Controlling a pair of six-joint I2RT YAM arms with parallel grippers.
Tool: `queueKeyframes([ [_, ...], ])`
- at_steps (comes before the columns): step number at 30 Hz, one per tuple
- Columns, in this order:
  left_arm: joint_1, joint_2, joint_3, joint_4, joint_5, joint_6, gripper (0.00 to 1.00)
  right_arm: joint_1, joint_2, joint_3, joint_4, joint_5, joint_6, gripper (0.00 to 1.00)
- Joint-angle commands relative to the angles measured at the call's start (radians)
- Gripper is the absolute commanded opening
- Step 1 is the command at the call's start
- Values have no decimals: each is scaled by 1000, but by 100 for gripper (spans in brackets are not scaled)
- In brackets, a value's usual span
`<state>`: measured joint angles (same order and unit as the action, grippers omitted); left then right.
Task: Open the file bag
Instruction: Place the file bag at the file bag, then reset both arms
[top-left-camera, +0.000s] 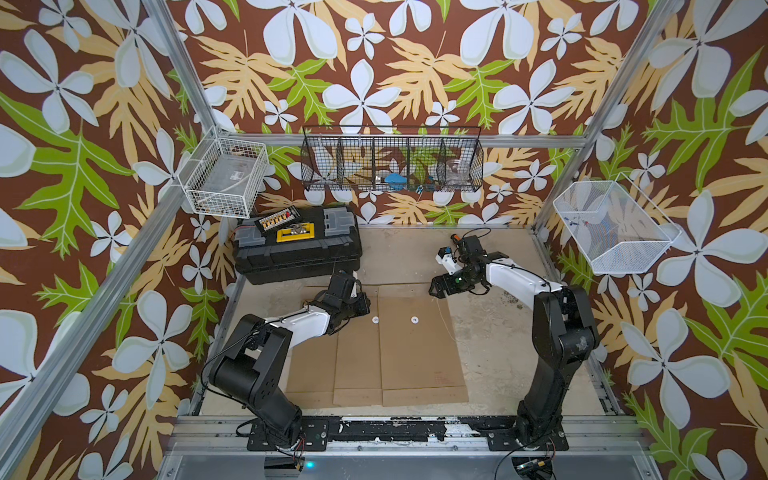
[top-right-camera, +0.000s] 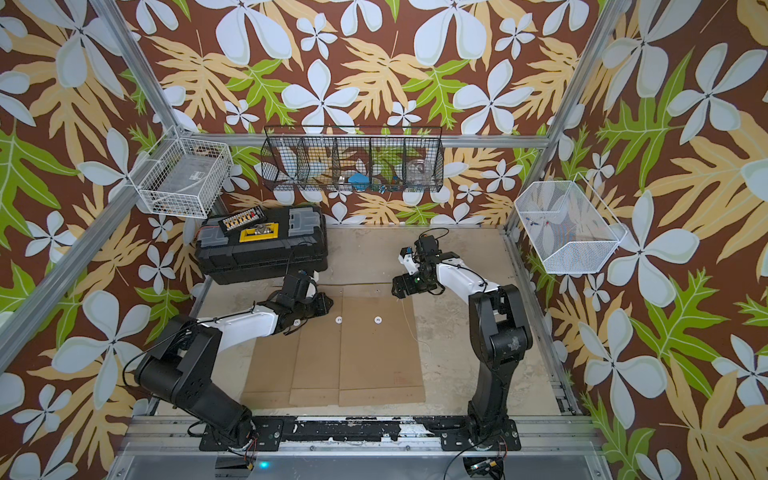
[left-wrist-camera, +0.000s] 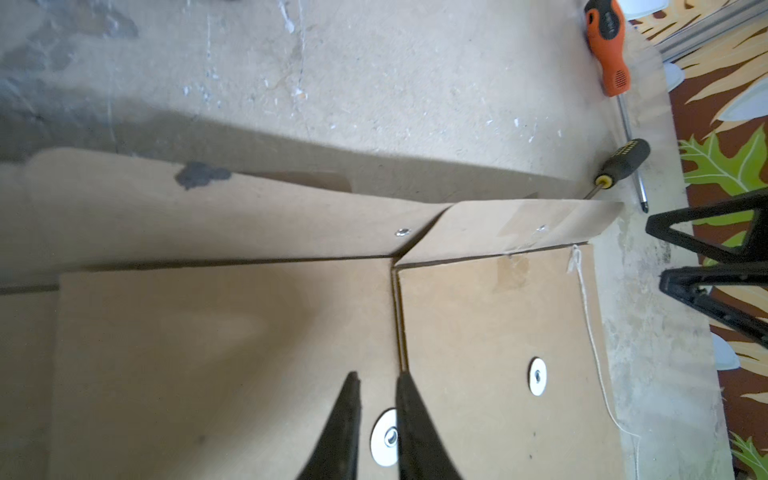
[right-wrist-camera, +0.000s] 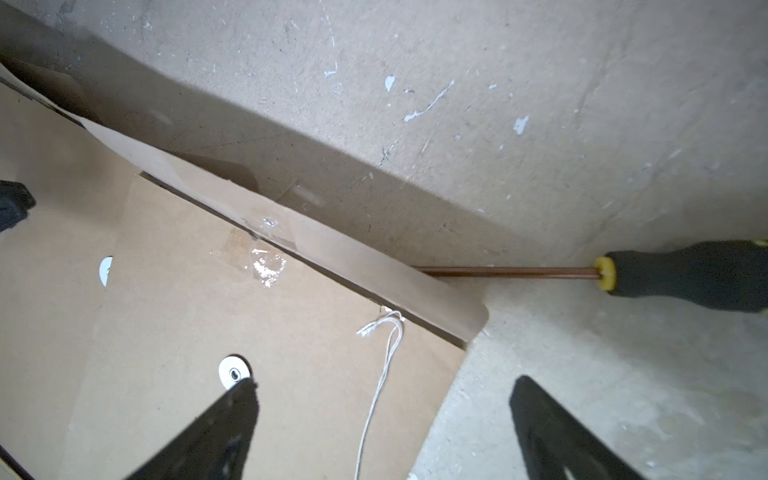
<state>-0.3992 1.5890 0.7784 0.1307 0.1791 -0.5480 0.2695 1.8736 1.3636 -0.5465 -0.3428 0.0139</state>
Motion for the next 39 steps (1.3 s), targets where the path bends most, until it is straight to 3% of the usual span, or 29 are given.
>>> queueKeyframes([
  [1,2,-42,16,-24,1,22,46,-4,-47,-18,38,79,45,100],
  [4,2,-112,21,-48,-29,34,70,-10,-126,-55,84,141,84,100],
  [10,2,-408,-45,-76,-182,69,92,-18,-423,-247,328,257,159,100],
  [14,2,-667,-143,-81,-371,108,97,-23,-654,-485,596,365,188,100],
  [19,2,-1019,-370,22,-616,144,100,-69,-745,-672,752,435,155,100],
  [21,2,-1108,-476,144,-598,324,100,-85,-760,-746,836,452,123,100],
  [24,2,-1201,-609,276,-644,443,100,-118,-763,-837,940,480,128,100],
  [29,2,-1167,-680,354,-738,485,100,-147,-715,-877,985,537,71,100],
  [39,8,-753,-756,681,-831,560,100,-169,-634,-966,1176,533,-34,100],
])
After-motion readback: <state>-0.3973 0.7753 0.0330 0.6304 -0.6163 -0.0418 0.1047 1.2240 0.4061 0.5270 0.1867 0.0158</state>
